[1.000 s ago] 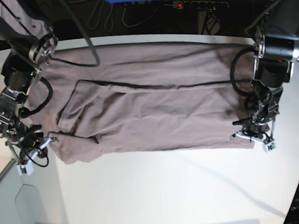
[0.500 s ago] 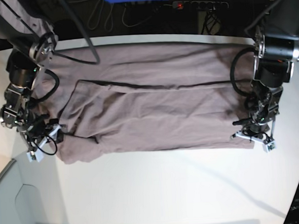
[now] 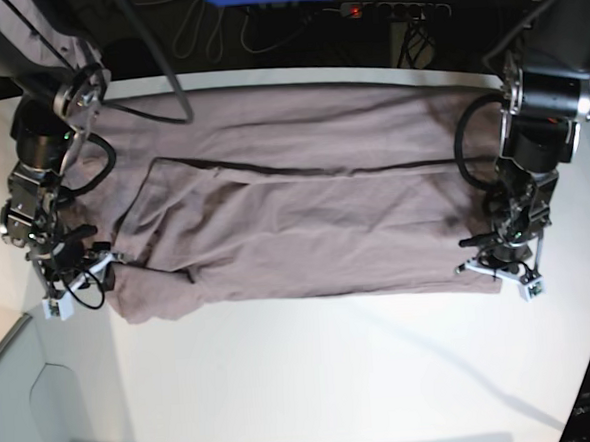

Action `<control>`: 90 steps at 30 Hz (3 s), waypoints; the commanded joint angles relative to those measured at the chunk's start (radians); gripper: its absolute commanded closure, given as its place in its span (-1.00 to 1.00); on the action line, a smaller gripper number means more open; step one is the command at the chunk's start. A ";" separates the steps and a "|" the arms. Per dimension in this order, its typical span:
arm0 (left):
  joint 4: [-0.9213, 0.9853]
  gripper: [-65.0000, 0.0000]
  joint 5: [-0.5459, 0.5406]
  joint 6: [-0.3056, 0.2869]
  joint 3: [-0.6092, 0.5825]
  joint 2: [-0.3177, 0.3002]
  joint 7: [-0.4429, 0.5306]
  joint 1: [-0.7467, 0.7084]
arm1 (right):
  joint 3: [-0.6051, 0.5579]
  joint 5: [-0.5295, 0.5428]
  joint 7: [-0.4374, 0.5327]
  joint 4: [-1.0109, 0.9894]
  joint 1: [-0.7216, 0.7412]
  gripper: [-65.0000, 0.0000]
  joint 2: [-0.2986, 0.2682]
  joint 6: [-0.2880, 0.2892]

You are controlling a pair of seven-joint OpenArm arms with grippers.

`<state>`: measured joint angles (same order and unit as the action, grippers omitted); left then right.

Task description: Layout the t-shirt on the table in an organized manner, then fold the t-shirt properly

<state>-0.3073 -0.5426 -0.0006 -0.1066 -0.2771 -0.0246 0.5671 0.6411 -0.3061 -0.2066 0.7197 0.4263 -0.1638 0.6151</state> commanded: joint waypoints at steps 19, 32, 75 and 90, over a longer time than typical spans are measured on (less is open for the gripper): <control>-0.006 1.00 0.003 0.000 0.002 -0.011 0.004 0.009 | -0.007 0.022 0.028 0.013 -0.014 0.13 0.017 -0.080; -0.006 1.00 0.003 0.000 0.000 -0.011 0.004 0.009 | -0.007 0.022 0.029 0.016 -0.011 0.97 0.027 -0.079; -0.008 1.00 0.003 0.000 0.000 -0.026 0.002 0.009 | -0.011 0.022 0.028 0.076 0.036 0.72 0.046 -0.077; -0.008 1.00 0.003 0.000 0.000 -0.046 0.002 0.009 | -0.080 0.022 0.029 0.036 0.070 0.43 0.040 -0.077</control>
<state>-0.3080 -0.5426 -0.0048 -0.1066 -0.3092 -0.0227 0.5541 0.5613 -0.2996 -0.1989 0.7414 0.4702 -0.1131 0.5446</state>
